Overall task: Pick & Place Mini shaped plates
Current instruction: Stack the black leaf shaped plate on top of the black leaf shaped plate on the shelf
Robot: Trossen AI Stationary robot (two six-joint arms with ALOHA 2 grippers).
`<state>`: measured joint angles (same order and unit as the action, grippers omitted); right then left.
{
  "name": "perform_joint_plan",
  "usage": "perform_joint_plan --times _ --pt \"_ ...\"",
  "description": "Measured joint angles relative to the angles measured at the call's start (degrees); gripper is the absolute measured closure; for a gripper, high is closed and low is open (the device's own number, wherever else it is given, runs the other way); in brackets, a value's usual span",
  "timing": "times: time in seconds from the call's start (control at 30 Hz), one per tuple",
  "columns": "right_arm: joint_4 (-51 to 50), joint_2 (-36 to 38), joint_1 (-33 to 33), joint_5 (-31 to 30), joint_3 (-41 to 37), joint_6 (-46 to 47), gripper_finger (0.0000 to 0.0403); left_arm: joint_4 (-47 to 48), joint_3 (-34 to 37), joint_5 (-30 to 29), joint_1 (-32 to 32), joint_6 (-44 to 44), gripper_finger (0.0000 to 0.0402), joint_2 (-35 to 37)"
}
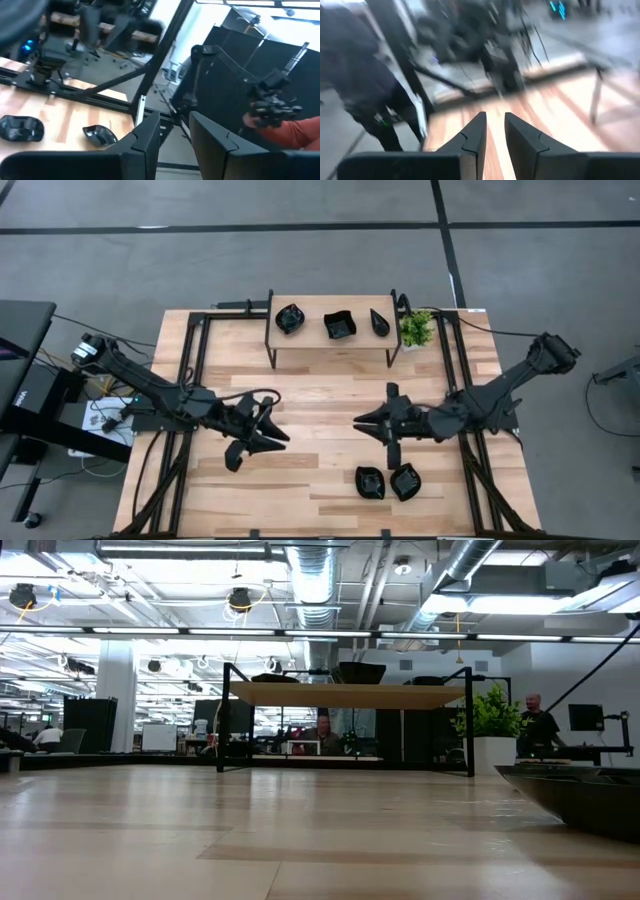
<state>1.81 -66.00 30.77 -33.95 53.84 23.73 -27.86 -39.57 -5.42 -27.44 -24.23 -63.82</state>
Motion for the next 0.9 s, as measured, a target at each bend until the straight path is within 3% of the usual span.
perform_joint_plan --times 0.33,0.63,0.8,0.9 --pt "-39.5 0.0 4.1 -2.0 0.0 38.6 0.0338 1.0 0.0 1.2 0.1 6.2 0.0295 0.1" --pt "-63.1 0.0 3.6 -2.0 0.0 74.9 0.0338 1.0 0.0 0.5 3.7 6.1 0.0295 0.1" --pt "-80.3 1.4 4.9 1.5 0.0 84.8 0.0338 1.6 0.0 0.6 5.3 6.0 0.0295 0.1" --pt "-83.8 3.8 6.8 1.8 -0.4 85.2 0.0338 1.9 0.0 0.5 6.4 6.0 0.0295 0.0"
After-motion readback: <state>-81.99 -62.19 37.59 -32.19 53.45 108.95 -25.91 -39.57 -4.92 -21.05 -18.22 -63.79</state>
